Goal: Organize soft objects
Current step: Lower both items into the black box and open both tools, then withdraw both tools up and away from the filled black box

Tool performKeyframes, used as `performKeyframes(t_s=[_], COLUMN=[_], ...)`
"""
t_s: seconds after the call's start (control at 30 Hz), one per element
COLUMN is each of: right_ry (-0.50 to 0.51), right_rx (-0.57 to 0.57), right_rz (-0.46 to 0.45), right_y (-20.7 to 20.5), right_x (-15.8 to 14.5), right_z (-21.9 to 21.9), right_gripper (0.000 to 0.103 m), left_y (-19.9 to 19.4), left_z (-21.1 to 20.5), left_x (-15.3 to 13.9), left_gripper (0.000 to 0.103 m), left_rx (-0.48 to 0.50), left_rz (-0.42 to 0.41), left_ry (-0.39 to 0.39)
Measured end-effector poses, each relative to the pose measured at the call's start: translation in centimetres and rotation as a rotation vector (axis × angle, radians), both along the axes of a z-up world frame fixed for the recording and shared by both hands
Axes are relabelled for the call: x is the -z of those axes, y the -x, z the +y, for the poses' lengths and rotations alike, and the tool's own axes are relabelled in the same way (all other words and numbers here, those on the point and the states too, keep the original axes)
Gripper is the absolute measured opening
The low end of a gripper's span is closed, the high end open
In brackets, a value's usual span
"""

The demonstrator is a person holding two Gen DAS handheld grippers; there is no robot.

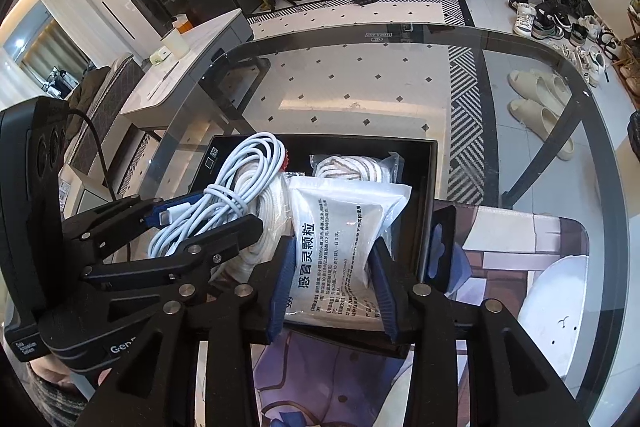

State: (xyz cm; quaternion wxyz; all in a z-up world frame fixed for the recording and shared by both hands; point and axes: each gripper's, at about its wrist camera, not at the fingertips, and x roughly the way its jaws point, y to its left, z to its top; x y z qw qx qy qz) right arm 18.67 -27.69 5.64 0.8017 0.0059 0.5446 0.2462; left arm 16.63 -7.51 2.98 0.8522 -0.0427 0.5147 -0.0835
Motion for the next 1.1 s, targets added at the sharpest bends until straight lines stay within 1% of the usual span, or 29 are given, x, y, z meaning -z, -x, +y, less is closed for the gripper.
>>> performKeyframes(t_s=[0.03,0.1,0.17,0.27,0.3,0.33,0.53,0.57,0.63,0.67,0.7,0.73,0.8,0.9,0.93,1.1], right_ry=[-0.005,-0.006,-0.010,-0.011,-0.014,-0.015,-0.013,-0.013,-0.011,-0.017,-0.022,-0.033,-0.034,-0.041,-0.038,-0.043], right_rx=[0.001,0.004,0.006,0.013,0.013,0.014,0.007,0.006,0.005,0.002,0.000,0.002,0.007,0.007,0.005,0.005], right_rz=[0.001,-0.004,-0.009,-0.020,-0.024,-0.028,-0.056,-0.060,-0.071,-0.080,-0.085,-0.088,-0.096,-0.101,-0.103,-0.120], right_y=[0.0,0.3,0.5,0.7,0.9,1.0,2.2,2.3,2.6,2.8,3.0,3.2,3.5,4.0,4.2,5.1], right_x=[-0.1,-0.4,-0.8,-1.4,-1.7,-1.9,-3.1,-3.2,-3.5,-3.8,-3.9,-4.2,-4.5,-4.8,-5.0,-5.6], right_z=[-0.1,-0.3,-0.6,-0.8,-0.9,-1.0,-1.2,-1.3,-1.4,-1.5,-1.7,-1.9,-2.1,-2.2,-2.2,-2.5], right_gripper=[0.040,0.042,0.043,0.048,0.049,0.049,0.052,0.055,0.066,0.073,0.075,0.076,0.086,0.090,0.091,0.099], left_y=[0.1,0.2,0.4,0.7,0.9,1.0,1.8,2.0,2.2,2.4,2.5,2.7,3.1,3.6,3.8,4.9], left_z=[0.0,0.1,0.2,0.4,0.5,0.5,0.5,0.5,0.5,0.5,0.7,0.7,1.0,1.4,1.4,1.5], left_x=[-0.1,-0.4,-0.7,-1.1,-1.3,-1.5,-2.8,-3.0,-3.4,-3.7,-3.8,-4.0,-4.2,-4.5,-4.6,-5.1], left_gripper=[0.055,0.057,0.063,0.067,0.069,0.074,0.075,0.076,0.076,0.077,0.080,0.087,0.094,0.099,0.099,0.103], left_rx=[-0.004,-0.003,-0.008,-0.010,-0.010,-0.012,-0.005,-0.005,-0.008,-0.009,-0.010,-0.015,-0.027,-0.030,-0.028,-0.029], left_rz=[-0.002,-0.004,-0.008,-0.016,-0.020,-0.025,-0.049,-0.054,-0.063,-0.068,-0.070,-0.074,-0.084,-0.090,-0.092,-0.111], left_ry=[-0.004,-0.002,-0.012,-0.002,0.000,-0.006,-0.011,-0.013,-0.019,-0.024,-0.026,-0.032,-0.043,-0.030,-0.032,-0.036])
